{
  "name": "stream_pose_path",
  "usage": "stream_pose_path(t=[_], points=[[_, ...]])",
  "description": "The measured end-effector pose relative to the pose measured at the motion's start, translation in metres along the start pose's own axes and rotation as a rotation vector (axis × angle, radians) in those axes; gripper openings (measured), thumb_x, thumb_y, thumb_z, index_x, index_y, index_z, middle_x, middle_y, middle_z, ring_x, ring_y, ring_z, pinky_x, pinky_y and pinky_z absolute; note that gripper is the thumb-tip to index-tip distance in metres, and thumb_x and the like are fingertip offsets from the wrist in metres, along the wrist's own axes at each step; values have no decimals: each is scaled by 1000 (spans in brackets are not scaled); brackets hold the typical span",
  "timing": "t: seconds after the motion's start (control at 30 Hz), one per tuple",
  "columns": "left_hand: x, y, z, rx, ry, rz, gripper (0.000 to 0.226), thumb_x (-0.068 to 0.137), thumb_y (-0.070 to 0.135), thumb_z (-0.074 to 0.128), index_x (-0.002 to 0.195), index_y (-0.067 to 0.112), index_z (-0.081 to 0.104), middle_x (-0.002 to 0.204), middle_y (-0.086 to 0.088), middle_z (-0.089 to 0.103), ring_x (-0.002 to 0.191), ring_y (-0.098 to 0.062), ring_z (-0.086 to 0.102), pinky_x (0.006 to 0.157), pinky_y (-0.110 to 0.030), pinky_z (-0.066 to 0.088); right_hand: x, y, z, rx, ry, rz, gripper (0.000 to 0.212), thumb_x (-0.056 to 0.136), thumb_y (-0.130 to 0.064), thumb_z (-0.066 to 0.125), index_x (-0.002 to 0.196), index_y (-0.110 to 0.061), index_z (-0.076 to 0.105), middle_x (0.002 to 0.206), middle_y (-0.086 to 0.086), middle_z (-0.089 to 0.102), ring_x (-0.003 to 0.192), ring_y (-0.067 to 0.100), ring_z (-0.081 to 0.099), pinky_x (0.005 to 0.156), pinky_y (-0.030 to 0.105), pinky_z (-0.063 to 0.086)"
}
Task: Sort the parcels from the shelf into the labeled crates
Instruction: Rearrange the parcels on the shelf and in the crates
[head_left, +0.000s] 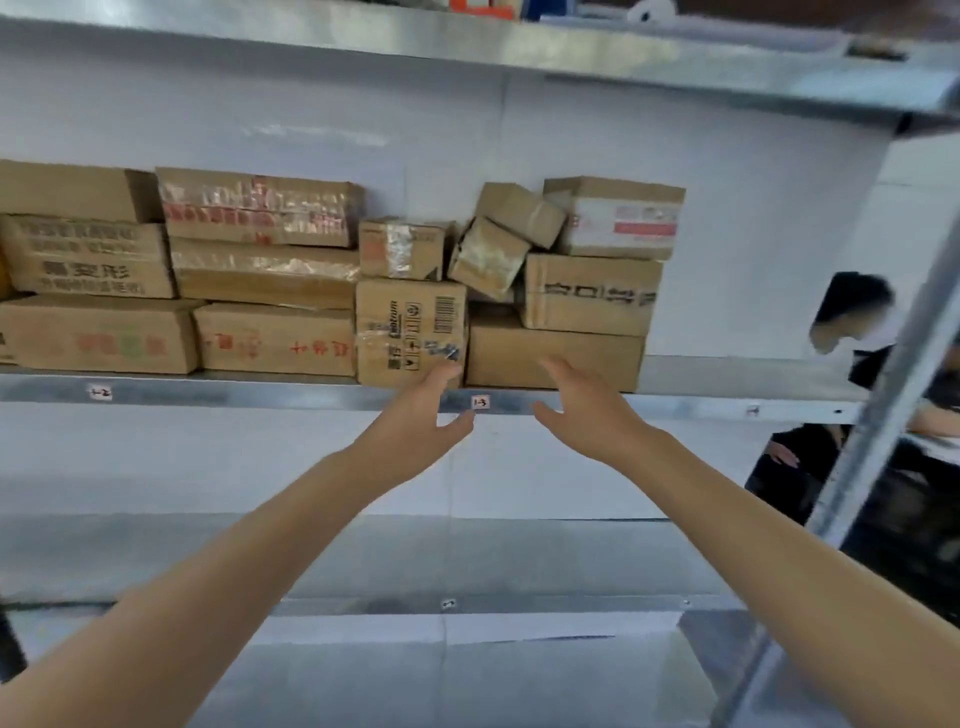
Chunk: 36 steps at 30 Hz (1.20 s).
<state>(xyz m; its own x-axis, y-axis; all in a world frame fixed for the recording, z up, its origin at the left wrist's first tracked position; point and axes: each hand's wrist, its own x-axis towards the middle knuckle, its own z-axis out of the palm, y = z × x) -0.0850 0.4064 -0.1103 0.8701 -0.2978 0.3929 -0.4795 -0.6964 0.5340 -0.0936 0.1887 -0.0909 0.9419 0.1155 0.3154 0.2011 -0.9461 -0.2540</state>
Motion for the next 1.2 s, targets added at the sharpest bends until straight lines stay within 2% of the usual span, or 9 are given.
stream_pose_path(t=[0.23, 0.4, 0.47, 0.53, 0.67, 0.73, 0.9, 1.03, 1.2], points=[[50, 83, 5, -55, 80, 111, 58, 98, 34, 56, 150, 22, 35, 151, 6, 41, 129, -8, 43, 96, -18, 32, 13, 77, -75, -52, 189, 90, 43, 98, -24, 50, 137, -5, 46, 129, 12, 49, 114, 31, 54, 93, 41, 47], [91, 130, -6, -55, 125, 135, 60, 99, 33, 53, 152, 19, 30, 133, -1, 51, 108, -12, 49, 78, -17, 39, 38, 104, -122, 35, 289, 168, 61, 101, -33, 51, 149, -1, 32, 150, 16, 36, 128, 32, 48, 101, 38, 42], [110, 142, -7, 71, 181, 154, 60, 98, 29, 54, 151, 12, 30, 141, -7, 47, 122, -21, 47, 97, -25, 41, 50, 106, -138, 137, 298, 192, 65, 101, -36, 52, 150, 1, 28, 152, 18, 33, 132, 32, 45, 101, 34, 39], [131, 146, -8, 212, 230, 136, 62, 96, 32, 54, 148, 8, 31, 149, -11, 40, 139, -27, 34, 117, -41, 26, 64, 107, -149, 267, 290, 196, 66, 100, -38, 54, 148, 0, 30, 151, 17, 36, 134, 31, 43, 94, 28, 35], [167, 147, -11, 380, 276, 131, 71, 94, 39, 50, 152, 6, 24, 160, -12, 22, 151, -27, 10, 124, -47, 3, 85, 110, -157, 462, 259, 209, 65, 99, -30, 59, 150, -3, 28, 152, 15, 39, 136, 28, 41, 89, 25, 32], [175, 154, -12, 384, 321, 108, 70, 96, 41, 49, 151, 6, 25, 161, -12, 19, 150, -28, 11, 123, -45, 5, 89, 110, -159, 537, 233, 213, 58, 100, -19, 56, 149, -2, 30, 149, 14, 43, 136, 27, 43, 88, 23, 33], [169, 167, 0, 427, 376, 69, 46, 96, 36, 49, 129, 4, 47, 136, -16, 33, 126, -31, 34, 102, -41, 37, 102, 111, -151, 629, 185, 151, 38, 94, -11, 60, 131, -13, 54, 126, 5, 61, 122, 22, 56, 87, 21, 43], [170, 163, 10, 114, 304, 32, 45, 95, 28, 54, 132, 4, 46, 141, -12, 28, 126, -26, 38, 103, -36, 43, 105, 116, -147, 718, 200, 128, 47, 91, -18, 66, 135, -13, 54, 125, -1, 63, 117, 15, 57, 72, 13, 40], [166, 170, 5, -276, 250, 38, 35, 96, 20, 53, 130, 11, 51, 116, 0, 59, 85, -9, 59, 68, -21, 52, 105, 128, -153, 741, 197, 154, 59, 83, -28, 67, 138, -15, 49, 129, -3, 62, 122, 15, 56, 99, 29, 45]])
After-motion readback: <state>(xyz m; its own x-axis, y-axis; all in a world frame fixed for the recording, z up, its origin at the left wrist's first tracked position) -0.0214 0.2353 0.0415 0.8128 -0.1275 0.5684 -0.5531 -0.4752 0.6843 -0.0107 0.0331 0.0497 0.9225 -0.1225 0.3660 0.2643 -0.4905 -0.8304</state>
